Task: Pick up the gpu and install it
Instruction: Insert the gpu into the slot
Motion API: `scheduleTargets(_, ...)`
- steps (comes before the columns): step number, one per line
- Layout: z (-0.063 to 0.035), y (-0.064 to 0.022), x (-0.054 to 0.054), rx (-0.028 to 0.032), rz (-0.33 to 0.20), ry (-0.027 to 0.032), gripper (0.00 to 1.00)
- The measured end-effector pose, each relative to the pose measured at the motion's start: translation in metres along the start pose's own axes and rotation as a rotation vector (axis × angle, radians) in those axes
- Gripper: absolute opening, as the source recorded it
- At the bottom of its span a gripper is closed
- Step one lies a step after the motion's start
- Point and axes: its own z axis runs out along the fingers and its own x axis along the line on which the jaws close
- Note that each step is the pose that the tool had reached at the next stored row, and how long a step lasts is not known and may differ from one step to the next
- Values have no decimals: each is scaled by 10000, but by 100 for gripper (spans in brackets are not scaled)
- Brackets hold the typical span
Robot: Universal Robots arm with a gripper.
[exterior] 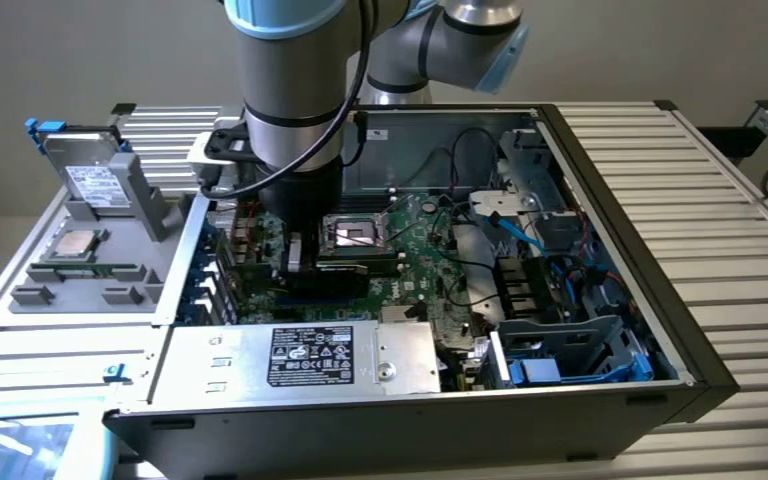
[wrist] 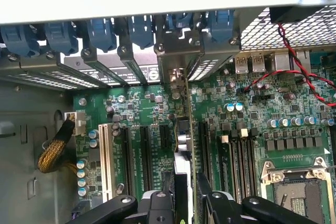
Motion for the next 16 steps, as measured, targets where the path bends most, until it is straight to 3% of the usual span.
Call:
scheduleTargets(4, 2, -2, 0, -42, 38, 0, 28)
scheduleTargets(7, 3, -3, 0, -201, 109, 10, 28)
scheduleTargets(16, 1, -36, -1, -247, 128, 17, 28)
